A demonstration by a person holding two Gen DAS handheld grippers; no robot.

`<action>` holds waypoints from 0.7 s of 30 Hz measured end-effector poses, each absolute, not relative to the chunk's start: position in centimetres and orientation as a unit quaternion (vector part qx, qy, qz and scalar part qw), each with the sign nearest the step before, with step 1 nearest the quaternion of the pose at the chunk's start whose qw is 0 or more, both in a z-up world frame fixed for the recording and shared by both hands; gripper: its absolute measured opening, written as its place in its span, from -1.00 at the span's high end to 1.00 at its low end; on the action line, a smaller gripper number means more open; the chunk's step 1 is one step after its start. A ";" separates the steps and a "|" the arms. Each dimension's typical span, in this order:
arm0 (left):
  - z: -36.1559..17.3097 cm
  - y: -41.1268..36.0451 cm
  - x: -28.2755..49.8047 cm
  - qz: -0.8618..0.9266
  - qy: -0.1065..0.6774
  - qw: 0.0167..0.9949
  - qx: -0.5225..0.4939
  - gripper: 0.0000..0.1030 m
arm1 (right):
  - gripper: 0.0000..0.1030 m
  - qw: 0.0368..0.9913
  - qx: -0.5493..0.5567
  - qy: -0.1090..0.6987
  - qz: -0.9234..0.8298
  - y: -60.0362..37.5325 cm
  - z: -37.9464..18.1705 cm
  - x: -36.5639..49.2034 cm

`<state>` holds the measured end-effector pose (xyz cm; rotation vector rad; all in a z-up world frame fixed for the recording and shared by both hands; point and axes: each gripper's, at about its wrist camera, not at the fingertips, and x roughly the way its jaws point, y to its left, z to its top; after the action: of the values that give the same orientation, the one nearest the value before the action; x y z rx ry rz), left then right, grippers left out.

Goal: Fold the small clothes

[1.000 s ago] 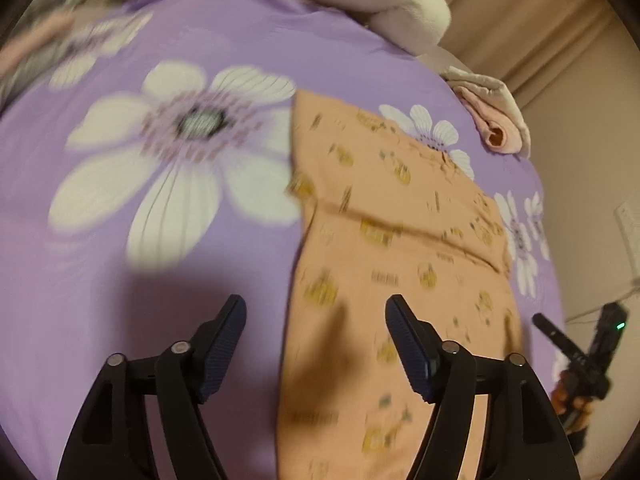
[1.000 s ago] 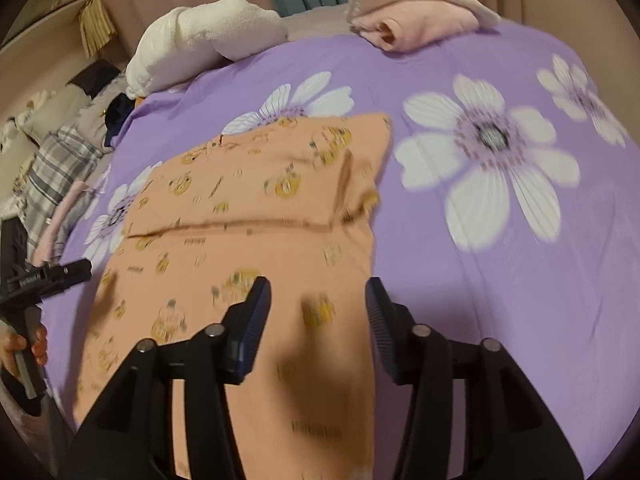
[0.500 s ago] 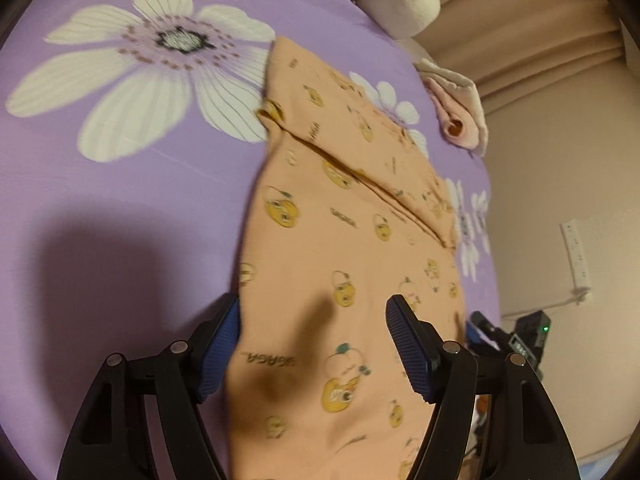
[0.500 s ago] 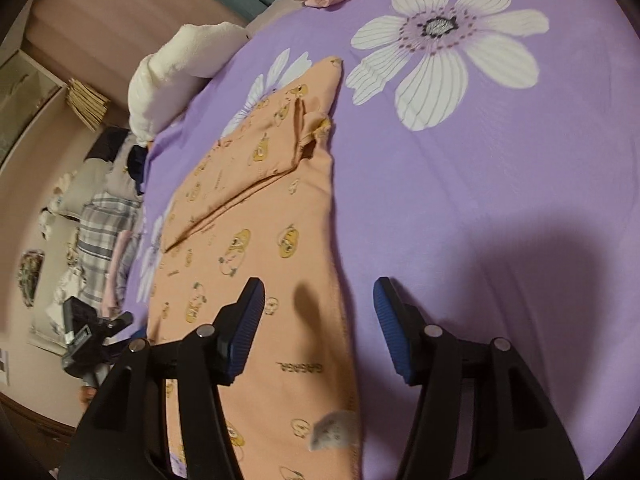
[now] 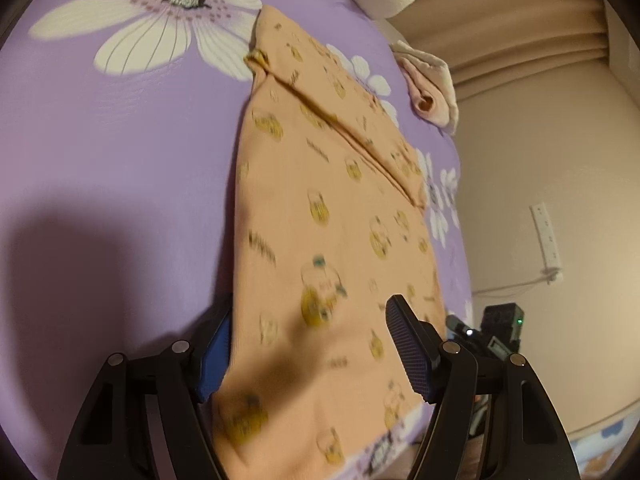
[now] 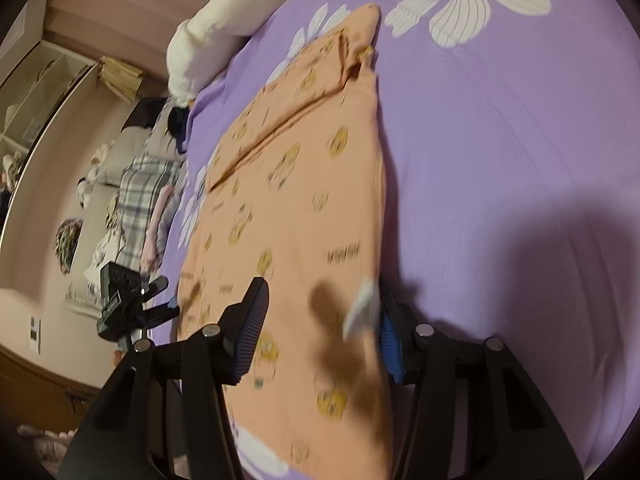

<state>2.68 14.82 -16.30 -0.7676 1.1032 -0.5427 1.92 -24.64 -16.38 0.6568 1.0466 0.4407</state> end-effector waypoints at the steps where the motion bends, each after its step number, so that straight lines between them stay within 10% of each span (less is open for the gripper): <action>1: -16.4 14.8 2.2 -0.250 0.505 0.747 -0.354 -0.38 | 0.00 0.791 0.303 0.489 0.208 -24.5 -16.4 1.6; 18: -16.7 12.6 0.7 -0.278 0.512 0.727 -0.364 -0.38 | 0.03 0.775 0.289 0.507 0.242 -21.6 -17.0 -0.3; 21: -17.0 12.1 1.2 -0.273 0.518 0.729 -0.355 -0.10 | 0.27 0.780 0.279 0.507 0.240 -20.9 -17.2 0.5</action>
<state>1.23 12.14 -16.96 -0.7827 1.1406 -0.6003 0.53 -20.89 -17.22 0.6039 1.0947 0.5181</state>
